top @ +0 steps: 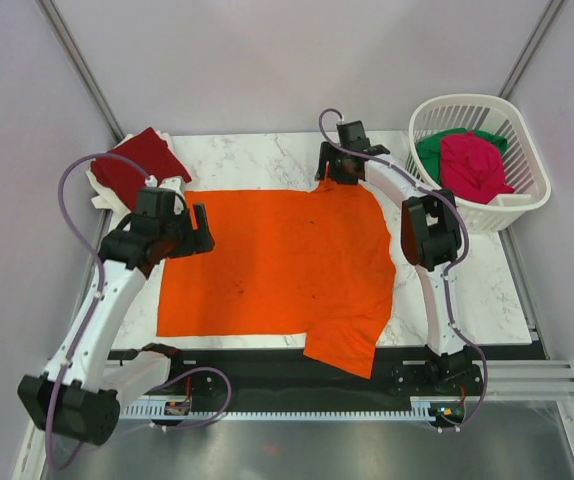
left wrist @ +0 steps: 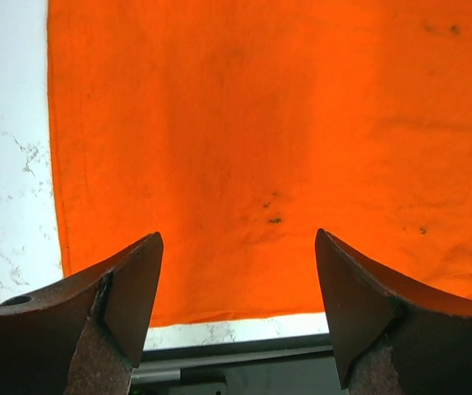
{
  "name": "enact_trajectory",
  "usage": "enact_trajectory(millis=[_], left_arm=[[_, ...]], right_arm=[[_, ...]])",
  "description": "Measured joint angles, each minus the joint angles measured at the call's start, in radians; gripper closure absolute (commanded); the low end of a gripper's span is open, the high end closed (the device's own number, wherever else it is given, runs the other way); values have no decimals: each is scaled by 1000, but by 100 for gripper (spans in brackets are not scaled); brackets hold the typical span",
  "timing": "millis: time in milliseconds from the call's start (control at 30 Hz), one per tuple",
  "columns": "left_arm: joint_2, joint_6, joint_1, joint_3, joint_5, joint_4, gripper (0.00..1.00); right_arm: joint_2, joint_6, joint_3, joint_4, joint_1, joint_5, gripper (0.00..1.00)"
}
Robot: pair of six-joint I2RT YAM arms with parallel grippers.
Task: Fold and stack the t-shirts
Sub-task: Flatten the tshirt out
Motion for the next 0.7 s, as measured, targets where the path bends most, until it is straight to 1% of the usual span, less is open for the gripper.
enact_trajectory(millis=[133,267,500,667,700], left_arm=[[-183,-2,1,-99,-5,51,19],[-285,-22,1,-188,-40,82,19],[-301,-27,1,-202,-80,105,19],[-288,-27,1,-202,-91,113,20],[-285,-27,1,-202,-95,114,20]], right_arm=[[35,5,48,-3,5,-15,26],[47,6,80,10,10,-16,27],[78,8,89,18,14,-16,29],[111,14,91,18,15,-16,35],[116,15,91,17,15,-15,39]])
